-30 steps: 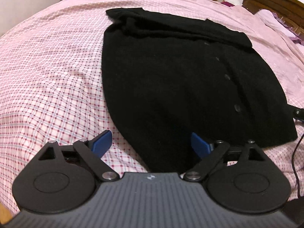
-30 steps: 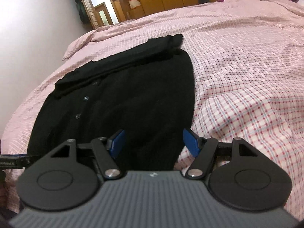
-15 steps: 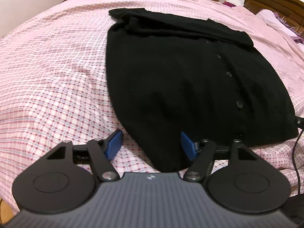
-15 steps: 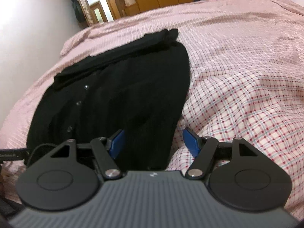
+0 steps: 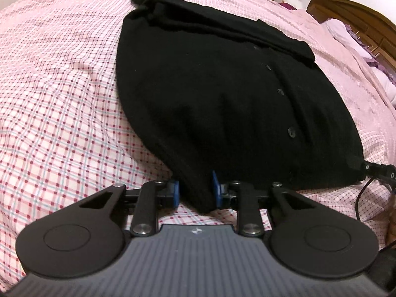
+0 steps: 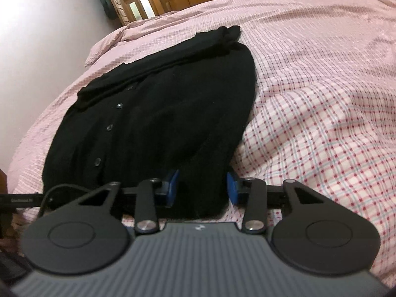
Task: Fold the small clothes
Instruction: 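Grasp the hem of the cardigan with both grippers, then lift the hem with both grippers and fold it toward the collar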
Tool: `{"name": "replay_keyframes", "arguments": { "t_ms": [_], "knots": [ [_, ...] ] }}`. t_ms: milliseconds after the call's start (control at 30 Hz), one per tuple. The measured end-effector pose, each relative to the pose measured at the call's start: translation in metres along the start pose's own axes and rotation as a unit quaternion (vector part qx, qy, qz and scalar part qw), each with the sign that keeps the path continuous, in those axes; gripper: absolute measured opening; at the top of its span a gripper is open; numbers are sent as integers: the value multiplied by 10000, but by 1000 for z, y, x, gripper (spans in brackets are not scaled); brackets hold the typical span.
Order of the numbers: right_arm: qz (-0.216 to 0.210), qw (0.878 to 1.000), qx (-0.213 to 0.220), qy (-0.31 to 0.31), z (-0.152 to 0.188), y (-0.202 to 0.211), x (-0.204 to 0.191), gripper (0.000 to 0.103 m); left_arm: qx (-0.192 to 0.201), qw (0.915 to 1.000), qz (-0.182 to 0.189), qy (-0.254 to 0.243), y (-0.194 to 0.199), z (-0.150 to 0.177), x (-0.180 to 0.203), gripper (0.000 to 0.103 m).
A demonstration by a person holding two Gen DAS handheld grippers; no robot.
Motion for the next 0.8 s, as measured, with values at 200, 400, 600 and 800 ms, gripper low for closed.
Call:
{"name": "replay_keyframes", "arguments": {
  "t_ms": [200, 400, 600, 800],
  "knots": [
    [109, 9999, -119, -18, -3, -8, -1, 40, -78, 9997, 99, 219, -8, -7, -11, 31],
    [-38, 9999, -100, -136, -3, -9, 4, 17, -84, 9990, 258, 356, -8, -8, -16, 33],
    [-595, 9964, 238, -561, -16, 7, 12, 10, 30, 9963, 677, 528, 7, -11, -24, 8],
    [-1081, 9878, 660, -907, -40, 24, 14, 9, 551, 9903, 1093, 661, 37, -31, -27, 8]
  ]
}}
Point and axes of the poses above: each gripper's, at about its wrist camera, not at the fingertips, and y roughly against the way its jaws point, x to its right, z to its underside, the point moved 4 cm from there along -y, roughly the way its jaws point, and after that the axes turned 3 degrees about x, right-handed, at the moved point
